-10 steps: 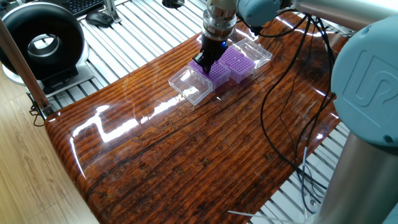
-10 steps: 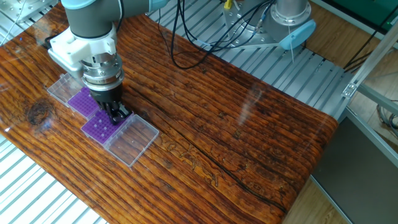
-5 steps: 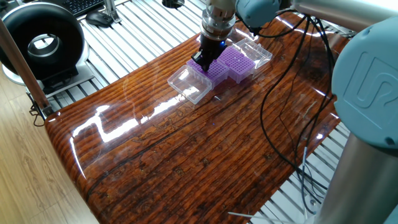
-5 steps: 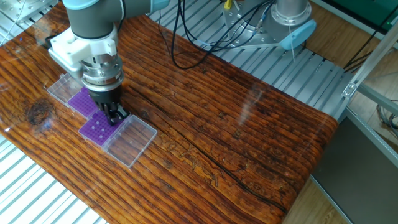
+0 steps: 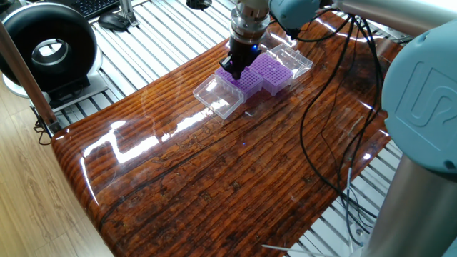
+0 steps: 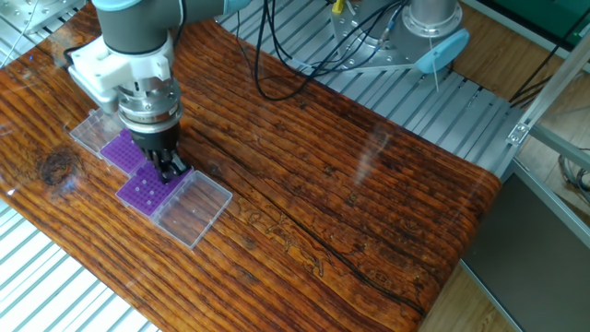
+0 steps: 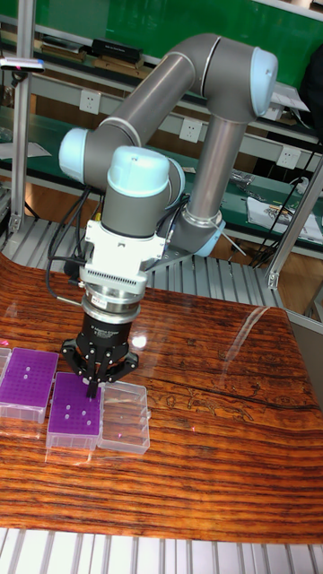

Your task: Transfer all small pipette tips from one holder to another

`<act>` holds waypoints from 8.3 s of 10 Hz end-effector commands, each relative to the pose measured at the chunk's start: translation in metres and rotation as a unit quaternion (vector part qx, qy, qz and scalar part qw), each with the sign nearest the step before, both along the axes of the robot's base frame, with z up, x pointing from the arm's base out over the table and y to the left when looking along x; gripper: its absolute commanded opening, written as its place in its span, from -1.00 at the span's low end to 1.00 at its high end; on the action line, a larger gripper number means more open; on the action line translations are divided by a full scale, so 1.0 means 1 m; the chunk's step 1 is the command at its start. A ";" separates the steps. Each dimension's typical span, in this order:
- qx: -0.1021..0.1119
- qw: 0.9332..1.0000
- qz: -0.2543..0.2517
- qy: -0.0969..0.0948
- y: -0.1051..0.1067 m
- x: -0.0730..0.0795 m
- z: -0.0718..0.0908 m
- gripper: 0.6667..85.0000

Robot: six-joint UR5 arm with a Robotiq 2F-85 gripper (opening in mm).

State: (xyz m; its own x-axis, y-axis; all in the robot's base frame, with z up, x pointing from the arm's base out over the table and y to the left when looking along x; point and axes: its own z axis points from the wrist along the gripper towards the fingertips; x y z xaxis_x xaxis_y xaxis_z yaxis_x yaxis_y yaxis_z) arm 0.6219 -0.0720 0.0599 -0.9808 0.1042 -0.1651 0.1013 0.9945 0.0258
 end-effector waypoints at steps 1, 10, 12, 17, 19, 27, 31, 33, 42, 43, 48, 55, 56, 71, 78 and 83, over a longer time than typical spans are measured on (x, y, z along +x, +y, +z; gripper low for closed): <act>0.008 1.000 -0.014 0.005 0.002 -0.006 0.012 -0.99; 0.002 1.000 -0.007 0.020 -0.015 -0.008 0.052 -0.99; -0.012 1.000 0.006 0.021 -0.028 -0.008 0.054 -0.99; -0.026 0.998 0.060 0.021 -0.083 -0.018 0.053 -0.99; -0.026 0.997 0.068 0.018 -0.093 -0.023 0.048 -0.99; -0.014 0.997 0.074 -0.004 -0.112 -0.034 0.016 -0.99; -0.020 0.998 0.067 -0.004 -0.110 -0.039 0.012 -0.99; -0.022 0.998 0.066 -0.003 -0.111 -0.041 0.013 -0.99; -0.025 0.998 0.055 0.002 -0.108 -0.045 0.014 -0.99; -0.025 0.998 0.052 0.002 -0.106 -0.045 0.015 -0.99; -0.024 0.999 0.049 0.003 -0.104 -0.045 0.016 -0.99; -0.018 0.998 0.052 -0.008 -0.104 -0.040 0.009 -0.99; -0.016 0.998 0.053 -0.010 -0.103 -0.039 0.009 -0.99; 0.004 0.997 0.081 -0.011 -0.093 -0.038 0.004 -0.86; 0.001 0.995 0.095 0.000 -0.097 -0.045 0.002 -0.63; 0.000 0.995 0.096 0.004 -0.099 -0.047 0.001 -0.60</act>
